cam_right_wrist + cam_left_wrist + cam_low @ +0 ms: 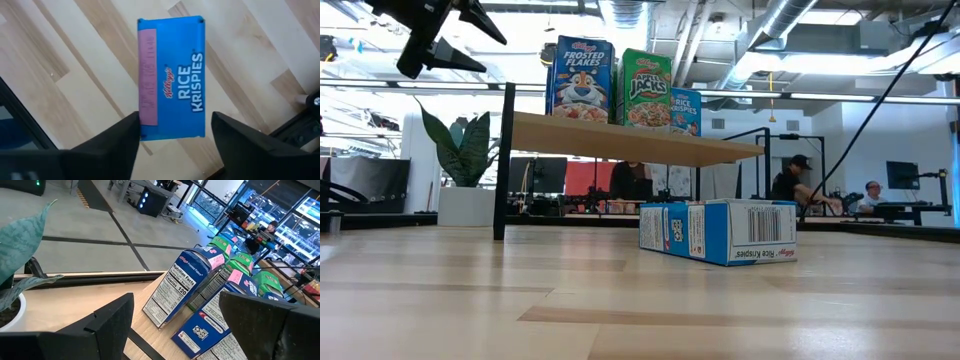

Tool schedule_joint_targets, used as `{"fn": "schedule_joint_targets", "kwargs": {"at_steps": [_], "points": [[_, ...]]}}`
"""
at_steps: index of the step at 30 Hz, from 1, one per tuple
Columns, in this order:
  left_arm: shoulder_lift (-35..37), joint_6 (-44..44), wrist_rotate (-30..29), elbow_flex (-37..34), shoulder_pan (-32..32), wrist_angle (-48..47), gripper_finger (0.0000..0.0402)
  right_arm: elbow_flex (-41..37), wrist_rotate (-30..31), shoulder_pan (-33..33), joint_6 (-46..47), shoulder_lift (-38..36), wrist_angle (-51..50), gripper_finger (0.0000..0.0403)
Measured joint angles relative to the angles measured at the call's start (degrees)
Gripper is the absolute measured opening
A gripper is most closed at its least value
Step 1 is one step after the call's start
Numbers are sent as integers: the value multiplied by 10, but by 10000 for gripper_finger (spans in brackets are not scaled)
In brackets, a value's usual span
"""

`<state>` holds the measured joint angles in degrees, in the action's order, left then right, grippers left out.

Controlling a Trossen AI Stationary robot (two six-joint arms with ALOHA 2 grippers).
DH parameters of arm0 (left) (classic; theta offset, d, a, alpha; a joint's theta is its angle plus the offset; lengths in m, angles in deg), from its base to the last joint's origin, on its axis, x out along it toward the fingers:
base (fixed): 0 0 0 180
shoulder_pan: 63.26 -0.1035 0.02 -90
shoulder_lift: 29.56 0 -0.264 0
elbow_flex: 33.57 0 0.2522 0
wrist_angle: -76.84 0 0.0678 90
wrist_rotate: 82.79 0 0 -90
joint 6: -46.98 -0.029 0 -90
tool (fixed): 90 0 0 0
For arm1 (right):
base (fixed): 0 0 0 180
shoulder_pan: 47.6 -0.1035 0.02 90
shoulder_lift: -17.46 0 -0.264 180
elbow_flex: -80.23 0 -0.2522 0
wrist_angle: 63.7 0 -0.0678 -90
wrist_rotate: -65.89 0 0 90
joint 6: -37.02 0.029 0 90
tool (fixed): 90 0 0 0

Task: Stack cereal on shelf
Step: Put the right light blue cereal box on the shelf and align it with the other light blue cereal box

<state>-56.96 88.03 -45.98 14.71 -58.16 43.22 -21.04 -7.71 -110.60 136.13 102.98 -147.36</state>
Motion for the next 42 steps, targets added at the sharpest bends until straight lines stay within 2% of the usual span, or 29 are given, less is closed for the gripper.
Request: {"fn": "schedule_joint_targets", "kwargs": {"at_steps": [8,13,18,21,25,28,35,38,42], "points": [[0,4,0,0,0,0,283,0,2,18,-54,-5,3,198],[0,4,0,0,0,0,283,0,5,43,-113,-32,1,168],[0,4,0,0,0,0,283,1,20,78,-181,-77,-1,153],[0,4,0,0,0,0,283,1,21,118,-258,-112,-6,151],[0,4,0,0,0,0,283,6,51,198,-403,-165,-10,151],[0,4,0,0,0,0,283,22,75,273,-547,-199,-19,151],[0,4,0,0,0,0,283,86,106,510,-932,-236,19,150],[0,-4,-2,0,0,0,283,116,83,608,-1095,-233,71,150],[0,-15,-26,0,0,-1,283,154,-3,720,-1260,-209,159,150]]}}
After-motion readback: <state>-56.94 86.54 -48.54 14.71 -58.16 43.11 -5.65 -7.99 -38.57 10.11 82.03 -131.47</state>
